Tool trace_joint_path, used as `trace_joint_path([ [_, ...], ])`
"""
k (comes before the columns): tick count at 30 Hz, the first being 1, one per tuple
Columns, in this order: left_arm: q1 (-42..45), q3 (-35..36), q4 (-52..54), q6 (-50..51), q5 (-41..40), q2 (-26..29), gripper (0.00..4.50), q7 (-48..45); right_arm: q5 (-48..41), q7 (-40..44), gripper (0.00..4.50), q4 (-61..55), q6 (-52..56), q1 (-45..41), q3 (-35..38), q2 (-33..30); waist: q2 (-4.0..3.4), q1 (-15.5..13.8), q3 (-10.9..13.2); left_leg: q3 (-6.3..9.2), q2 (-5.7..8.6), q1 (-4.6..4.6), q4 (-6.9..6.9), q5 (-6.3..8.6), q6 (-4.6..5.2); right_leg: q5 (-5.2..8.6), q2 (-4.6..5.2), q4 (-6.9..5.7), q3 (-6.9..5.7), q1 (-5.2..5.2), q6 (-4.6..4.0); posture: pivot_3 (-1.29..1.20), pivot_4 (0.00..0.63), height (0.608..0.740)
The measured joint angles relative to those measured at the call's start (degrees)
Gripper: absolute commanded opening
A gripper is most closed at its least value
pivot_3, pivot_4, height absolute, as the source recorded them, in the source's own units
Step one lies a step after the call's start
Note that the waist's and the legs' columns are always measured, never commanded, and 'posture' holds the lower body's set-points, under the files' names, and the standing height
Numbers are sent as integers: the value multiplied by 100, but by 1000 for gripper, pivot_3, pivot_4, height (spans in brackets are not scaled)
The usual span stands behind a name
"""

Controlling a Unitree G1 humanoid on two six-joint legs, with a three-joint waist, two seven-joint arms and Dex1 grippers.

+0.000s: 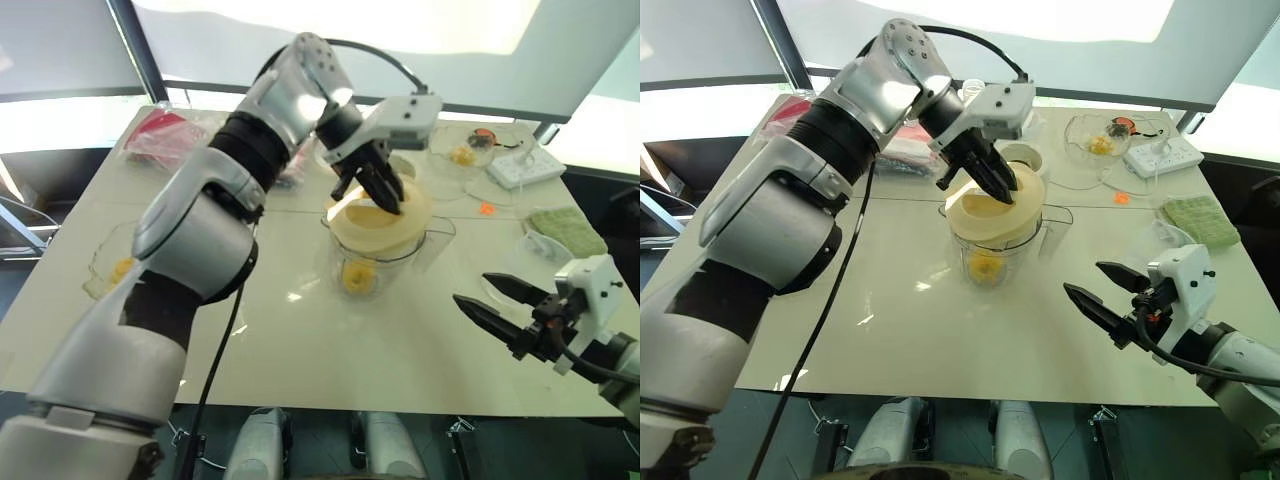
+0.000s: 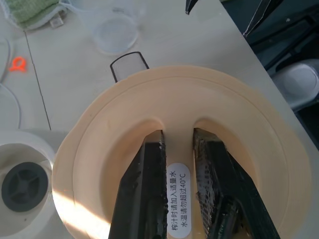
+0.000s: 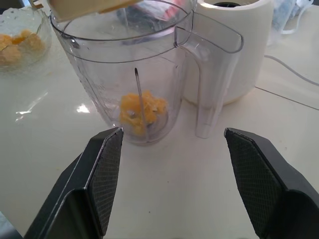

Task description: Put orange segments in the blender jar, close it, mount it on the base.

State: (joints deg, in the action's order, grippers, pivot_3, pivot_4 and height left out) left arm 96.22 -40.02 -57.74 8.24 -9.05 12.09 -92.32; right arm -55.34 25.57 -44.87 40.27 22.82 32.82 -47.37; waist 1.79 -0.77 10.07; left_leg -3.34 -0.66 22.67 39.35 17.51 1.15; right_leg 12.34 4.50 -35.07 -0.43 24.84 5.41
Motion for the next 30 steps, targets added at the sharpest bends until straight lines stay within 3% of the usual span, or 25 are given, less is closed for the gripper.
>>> trace_joint_path([
  [10, -188, -1103, 978, 34, -597, 315, 211, 44, 360, -193, 3408, -124, -20, -67, -572, 415, -5, 8, -3, 1, -3, -3, 0, 0, 0, 0, -3, -2, 1, 0, 0, 0, 150, 740],
  [23, -333, -638, 466, 21, -134, -35, 211, 113, 1790, -986, 3408, -145, -332, -416, -2205, 1439, -11, 12, -9, 1, 1, -15, 0, 0, 0, 1, -8, -2, 0, -10, -2, 0, 150, 740],
  [30, -433, -267, 270, 134, 174, -256, 211, 226, 3267, -1507, 3408, 950, -1141, -954, -2759, 2103, -21, 11, -17, 5, -4, -20, 20, 0, 0, 0, -6, -2, -1, -25, -3, 0, 150, 740],
])
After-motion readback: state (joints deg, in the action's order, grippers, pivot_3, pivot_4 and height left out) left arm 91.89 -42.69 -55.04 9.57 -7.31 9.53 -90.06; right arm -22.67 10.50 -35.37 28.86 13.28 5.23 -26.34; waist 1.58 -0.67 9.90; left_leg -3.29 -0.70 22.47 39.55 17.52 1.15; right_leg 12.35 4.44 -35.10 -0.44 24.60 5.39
